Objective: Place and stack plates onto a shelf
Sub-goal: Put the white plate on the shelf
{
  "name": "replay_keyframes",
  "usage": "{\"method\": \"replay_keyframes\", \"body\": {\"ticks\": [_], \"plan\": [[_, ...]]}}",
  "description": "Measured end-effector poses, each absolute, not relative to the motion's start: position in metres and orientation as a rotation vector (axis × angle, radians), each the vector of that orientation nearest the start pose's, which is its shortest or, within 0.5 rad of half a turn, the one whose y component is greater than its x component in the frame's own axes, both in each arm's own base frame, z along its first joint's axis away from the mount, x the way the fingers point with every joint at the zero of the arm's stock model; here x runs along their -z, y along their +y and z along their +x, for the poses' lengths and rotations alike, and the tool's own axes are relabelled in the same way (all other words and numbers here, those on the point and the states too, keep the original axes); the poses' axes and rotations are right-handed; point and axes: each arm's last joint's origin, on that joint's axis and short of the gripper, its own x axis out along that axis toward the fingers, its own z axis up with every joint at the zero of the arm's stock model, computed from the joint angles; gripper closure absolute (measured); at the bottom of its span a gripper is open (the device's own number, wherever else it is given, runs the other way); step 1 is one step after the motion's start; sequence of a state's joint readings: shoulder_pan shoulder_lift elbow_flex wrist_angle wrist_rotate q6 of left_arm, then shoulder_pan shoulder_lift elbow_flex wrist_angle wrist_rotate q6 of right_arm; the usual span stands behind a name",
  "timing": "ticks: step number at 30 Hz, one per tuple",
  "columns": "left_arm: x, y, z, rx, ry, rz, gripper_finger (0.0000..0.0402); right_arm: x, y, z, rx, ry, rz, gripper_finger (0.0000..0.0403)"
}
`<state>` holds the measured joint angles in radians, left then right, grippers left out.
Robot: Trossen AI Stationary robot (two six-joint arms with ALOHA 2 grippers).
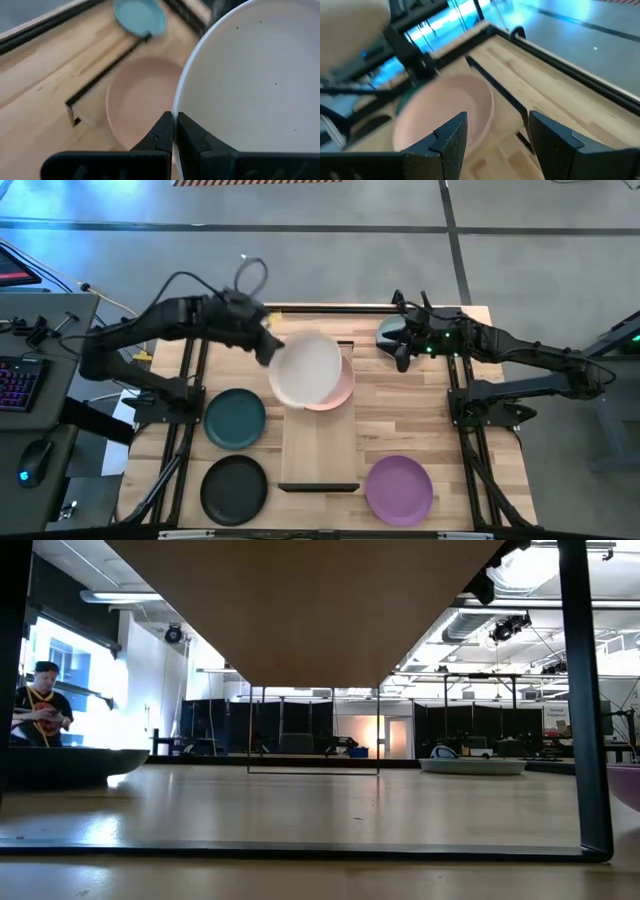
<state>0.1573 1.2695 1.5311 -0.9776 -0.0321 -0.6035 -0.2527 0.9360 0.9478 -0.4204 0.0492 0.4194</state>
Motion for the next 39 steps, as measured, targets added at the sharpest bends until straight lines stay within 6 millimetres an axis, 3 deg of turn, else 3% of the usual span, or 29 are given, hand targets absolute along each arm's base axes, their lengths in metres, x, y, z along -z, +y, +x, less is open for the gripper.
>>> {"method": "replay_keyframes", "body": {"ticks": [7,14,19,26,39], "plan": [[-0.398,0.002,0.243,-0.120,0.871,-0.492,0.0401,-0.345,-0.046,0.193,0.335,0.283,0.550,0.0210],[-0.379,-0.033,0.261,-0.148,0.965,-0.458,0.0401,-0.345,-0.037,0.195,0.297,0.289,0.590,0.0210],[-0.364,-0.054,0.274,-0.212,1.020,-0.557,0.0401,-0.345,-0.030,0.196,0.257,0.307,0.560,0.0210],[-0.337,-0.064,0.297,-0.325,1.122,-0.753,0.0401,-0.344,-0.021,0.197,0.198,0.333,0.506,0.0210],[-0.316,-0.069,0.312,-0.426,1.140,-0.695,0.0401,-0.344,-0.011,0.197,0.173,0.343,0.541,0.0210]]}}
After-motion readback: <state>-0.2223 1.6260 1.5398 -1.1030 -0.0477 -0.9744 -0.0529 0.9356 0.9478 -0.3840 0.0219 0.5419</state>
